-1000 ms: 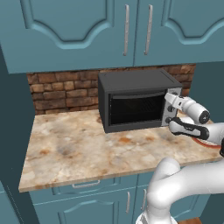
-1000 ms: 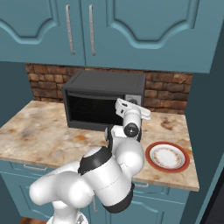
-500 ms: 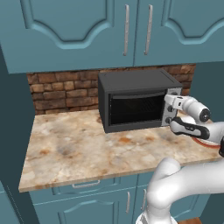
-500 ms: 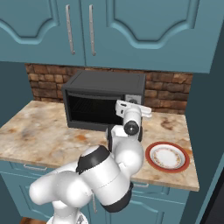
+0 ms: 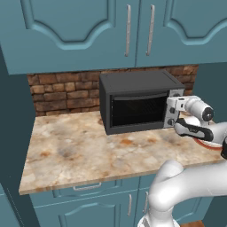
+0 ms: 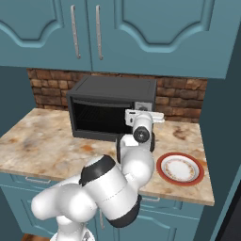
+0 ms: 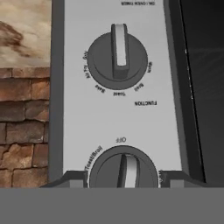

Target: Pull the toaster oven rack outwards. Pick up the baguette from the plate and place it on the toaster oven rack. Close the toaster oven door fully and set the temperature to the lowest setting.

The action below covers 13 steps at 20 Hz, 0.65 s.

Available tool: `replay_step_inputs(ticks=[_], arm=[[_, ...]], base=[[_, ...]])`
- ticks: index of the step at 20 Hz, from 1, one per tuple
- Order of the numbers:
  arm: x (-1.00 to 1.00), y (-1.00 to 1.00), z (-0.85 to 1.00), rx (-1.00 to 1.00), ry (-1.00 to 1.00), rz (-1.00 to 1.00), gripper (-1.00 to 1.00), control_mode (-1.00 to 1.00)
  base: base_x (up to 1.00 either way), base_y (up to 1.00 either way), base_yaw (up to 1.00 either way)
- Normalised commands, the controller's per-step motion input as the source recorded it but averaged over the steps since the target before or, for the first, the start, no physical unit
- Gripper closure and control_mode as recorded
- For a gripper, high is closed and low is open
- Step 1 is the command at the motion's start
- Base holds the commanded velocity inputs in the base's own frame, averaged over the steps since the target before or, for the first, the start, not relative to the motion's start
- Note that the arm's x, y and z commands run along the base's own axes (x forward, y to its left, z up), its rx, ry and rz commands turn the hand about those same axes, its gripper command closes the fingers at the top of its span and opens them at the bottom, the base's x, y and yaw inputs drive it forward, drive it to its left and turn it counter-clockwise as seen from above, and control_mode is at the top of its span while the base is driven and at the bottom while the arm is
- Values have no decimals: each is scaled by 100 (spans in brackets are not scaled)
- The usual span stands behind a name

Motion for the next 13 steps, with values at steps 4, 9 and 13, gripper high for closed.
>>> replay_step_inputs(ticks=[4, 9, 13], arm=[[0, 0, -18, -12, 0, 0, 100, -100], [2, -3, -3, -13, 0, 1, 100, -100], [0, -1, 0, -13, 0, 2, 100, -100]], base=[[0, 0, 0], [0, 0, 0], [0, 0, 0]])
